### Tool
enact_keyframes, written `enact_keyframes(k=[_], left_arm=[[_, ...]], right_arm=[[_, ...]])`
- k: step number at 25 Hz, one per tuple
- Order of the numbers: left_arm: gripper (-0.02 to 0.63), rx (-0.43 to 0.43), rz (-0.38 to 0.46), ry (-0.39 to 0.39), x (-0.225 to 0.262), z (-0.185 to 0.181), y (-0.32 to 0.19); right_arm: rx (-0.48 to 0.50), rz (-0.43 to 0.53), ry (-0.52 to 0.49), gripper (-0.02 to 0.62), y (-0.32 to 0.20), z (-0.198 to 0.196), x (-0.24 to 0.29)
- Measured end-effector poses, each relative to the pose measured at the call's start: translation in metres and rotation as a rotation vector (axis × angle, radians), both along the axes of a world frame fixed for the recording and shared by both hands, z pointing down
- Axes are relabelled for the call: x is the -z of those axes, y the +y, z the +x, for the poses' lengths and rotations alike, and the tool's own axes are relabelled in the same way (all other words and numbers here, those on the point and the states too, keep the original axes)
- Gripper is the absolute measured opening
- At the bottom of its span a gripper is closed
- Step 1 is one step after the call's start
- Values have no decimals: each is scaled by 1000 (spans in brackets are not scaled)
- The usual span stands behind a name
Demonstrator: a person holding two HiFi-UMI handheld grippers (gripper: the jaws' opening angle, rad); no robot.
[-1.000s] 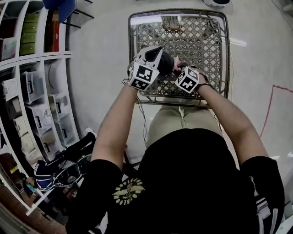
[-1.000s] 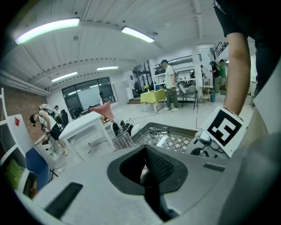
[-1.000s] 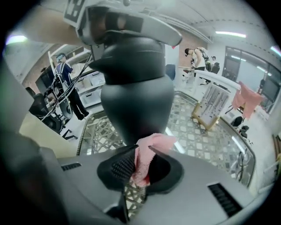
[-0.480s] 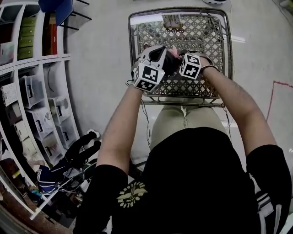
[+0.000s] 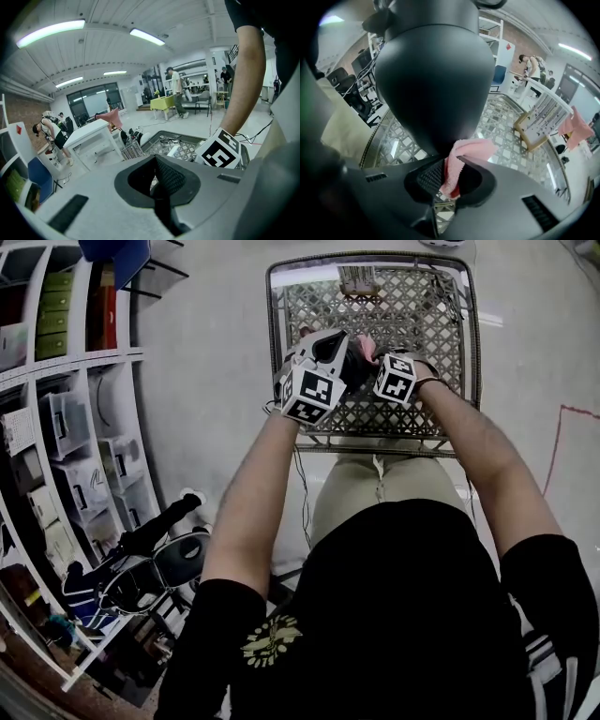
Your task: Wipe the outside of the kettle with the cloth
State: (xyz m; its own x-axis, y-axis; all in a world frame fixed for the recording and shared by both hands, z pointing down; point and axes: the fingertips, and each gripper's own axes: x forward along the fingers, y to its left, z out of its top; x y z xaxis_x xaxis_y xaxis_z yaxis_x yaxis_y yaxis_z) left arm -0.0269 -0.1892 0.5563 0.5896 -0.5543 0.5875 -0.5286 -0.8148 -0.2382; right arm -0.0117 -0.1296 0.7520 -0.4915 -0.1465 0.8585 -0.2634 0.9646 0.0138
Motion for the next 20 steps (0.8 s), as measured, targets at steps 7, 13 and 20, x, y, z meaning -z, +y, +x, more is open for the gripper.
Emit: enact_keyframes(k=[7,13,20], left_arm=[[6,-7,4,3,3,-1,2],[6,-15,8,4,1,-1,1],[6,-26,14,4,-7,2,4]], right_arm=[[-47,-93,-41,48,59,-19,-2],[-126,-151,-131,46,81,-50,9],[-164,-120,-146,48,82,-47,23]])
